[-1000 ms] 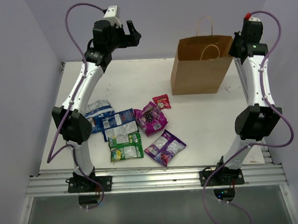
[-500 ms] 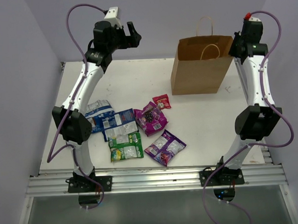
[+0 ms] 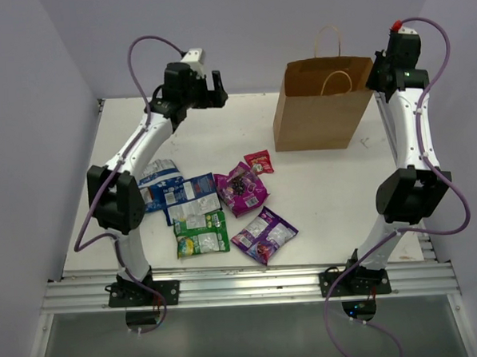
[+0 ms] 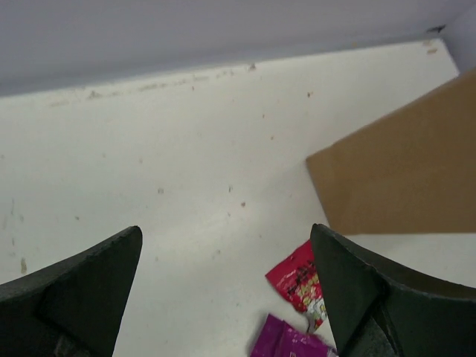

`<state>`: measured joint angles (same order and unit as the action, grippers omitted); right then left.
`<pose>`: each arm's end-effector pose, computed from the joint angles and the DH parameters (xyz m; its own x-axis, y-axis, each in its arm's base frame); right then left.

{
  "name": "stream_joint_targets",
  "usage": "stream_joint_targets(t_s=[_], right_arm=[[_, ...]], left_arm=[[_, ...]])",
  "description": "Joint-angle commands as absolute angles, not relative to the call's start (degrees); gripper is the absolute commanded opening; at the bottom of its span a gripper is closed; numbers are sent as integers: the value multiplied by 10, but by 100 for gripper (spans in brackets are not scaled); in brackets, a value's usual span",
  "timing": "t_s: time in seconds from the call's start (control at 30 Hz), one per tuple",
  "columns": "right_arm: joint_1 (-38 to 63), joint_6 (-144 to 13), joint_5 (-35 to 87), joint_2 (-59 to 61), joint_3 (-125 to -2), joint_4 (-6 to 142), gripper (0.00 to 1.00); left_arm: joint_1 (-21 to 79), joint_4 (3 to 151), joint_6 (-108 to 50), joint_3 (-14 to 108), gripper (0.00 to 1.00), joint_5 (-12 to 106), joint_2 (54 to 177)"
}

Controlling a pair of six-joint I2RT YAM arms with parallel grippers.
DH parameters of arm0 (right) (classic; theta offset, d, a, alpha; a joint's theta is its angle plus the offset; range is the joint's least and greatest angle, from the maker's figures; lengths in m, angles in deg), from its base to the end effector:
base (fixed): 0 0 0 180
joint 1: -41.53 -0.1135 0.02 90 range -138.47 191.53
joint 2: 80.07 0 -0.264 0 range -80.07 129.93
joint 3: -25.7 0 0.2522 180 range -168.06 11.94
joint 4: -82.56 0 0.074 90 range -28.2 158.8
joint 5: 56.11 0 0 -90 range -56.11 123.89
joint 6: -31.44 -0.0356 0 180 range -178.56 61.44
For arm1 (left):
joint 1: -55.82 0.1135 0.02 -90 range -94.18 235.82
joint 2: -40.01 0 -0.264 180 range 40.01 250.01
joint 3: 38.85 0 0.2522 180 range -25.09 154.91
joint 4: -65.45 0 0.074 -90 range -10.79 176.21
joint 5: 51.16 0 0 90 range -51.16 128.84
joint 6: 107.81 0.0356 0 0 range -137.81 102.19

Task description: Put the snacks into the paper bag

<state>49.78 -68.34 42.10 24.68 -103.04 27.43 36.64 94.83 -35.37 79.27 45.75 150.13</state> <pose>0.4061 -0.0640 0.4149 -0.4597 0.2365 -0.8560 0.3461 0.9354 0.0726 0.4353 -0.1560 0.3566 -0.4586 -0.1576 -0.8746 0.3080 0.8950 -0.3228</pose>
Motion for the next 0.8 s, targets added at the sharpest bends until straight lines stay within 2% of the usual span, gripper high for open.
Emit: stream_joint_targets(t_s=[0.0, 0.23, 0.4, 0.53, 0.77], right_arm=[[496, -679, 422, 257, -1028, 269, 0], [496, -686, 408, 257, -1017, 271, 0], [496, -685, 408, 249, -999, 275, 0], [497, -688, 402, 244, -986, 277, 0], [492, -688, 400, 240, -970, 278, 0]], left_arm=[[343, 942, -321, 718, 100, 451, 1465], [311, 970, -315, 656, 100, 486, 1464], [272, 1062, -299, 644, 98, 512, 1482], [236, 1068, -299, 610, 97, 489, 1447], [228, 1082, -311, 556, 96, 507, 1429]])
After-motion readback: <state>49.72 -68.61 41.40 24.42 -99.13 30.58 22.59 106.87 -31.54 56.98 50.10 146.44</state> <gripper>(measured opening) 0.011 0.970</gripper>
